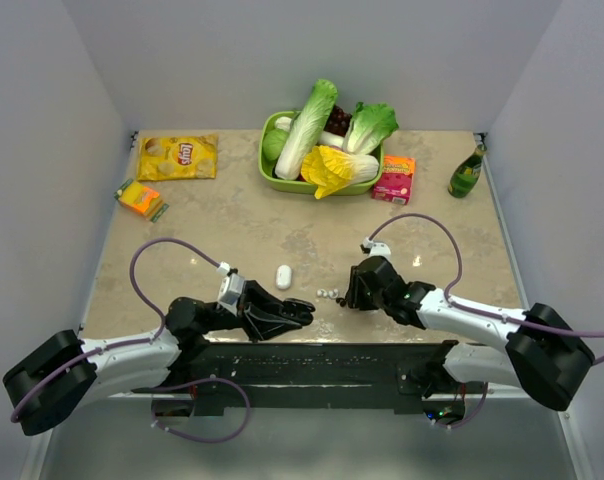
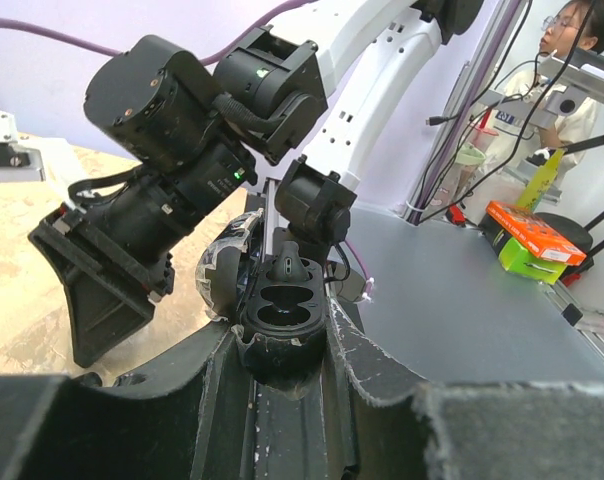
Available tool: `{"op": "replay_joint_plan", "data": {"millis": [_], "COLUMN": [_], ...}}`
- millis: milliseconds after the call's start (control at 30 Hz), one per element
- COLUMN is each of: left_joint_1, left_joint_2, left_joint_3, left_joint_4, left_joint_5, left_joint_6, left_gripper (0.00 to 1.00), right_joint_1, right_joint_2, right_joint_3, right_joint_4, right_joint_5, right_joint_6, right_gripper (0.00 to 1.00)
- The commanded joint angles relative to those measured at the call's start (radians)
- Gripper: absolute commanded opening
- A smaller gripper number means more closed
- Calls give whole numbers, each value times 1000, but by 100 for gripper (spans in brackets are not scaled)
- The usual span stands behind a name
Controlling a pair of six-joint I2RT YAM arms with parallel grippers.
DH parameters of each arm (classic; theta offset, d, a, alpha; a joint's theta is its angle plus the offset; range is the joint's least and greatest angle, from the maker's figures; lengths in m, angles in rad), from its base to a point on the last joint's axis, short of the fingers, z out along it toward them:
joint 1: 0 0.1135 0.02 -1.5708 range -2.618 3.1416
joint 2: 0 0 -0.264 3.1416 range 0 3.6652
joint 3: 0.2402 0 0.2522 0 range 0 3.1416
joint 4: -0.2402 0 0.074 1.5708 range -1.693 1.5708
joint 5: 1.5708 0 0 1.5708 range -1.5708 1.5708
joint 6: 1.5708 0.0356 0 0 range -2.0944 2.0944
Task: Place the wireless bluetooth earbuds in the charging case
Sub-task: Pick up the earbud from the center of the board.
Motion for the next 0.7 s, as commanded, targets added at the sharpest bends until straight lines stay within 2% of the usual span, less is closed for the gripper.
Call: {"op": "replay_joint_plan", "data": {"millis": [0, 667], "left_joint_1": [-4, -4], "left_joint_2": [-4, 23], "left_joint_3": [-110, -93], "left_joint_4": [228, 220], "left_joint_5": [3, 3], "left_joint_6": [3, 11], "left_gripper": [0, 0], "right_joint_1": [-2, -2], "right_joint_2": [21, 70], "right_joint_3": [31, 34], "right_joint_4": [45, 102], "right_joint_5": [-41, -70], "right_joint_6": [-60, -94], "right_gripper": [39, 38]}}
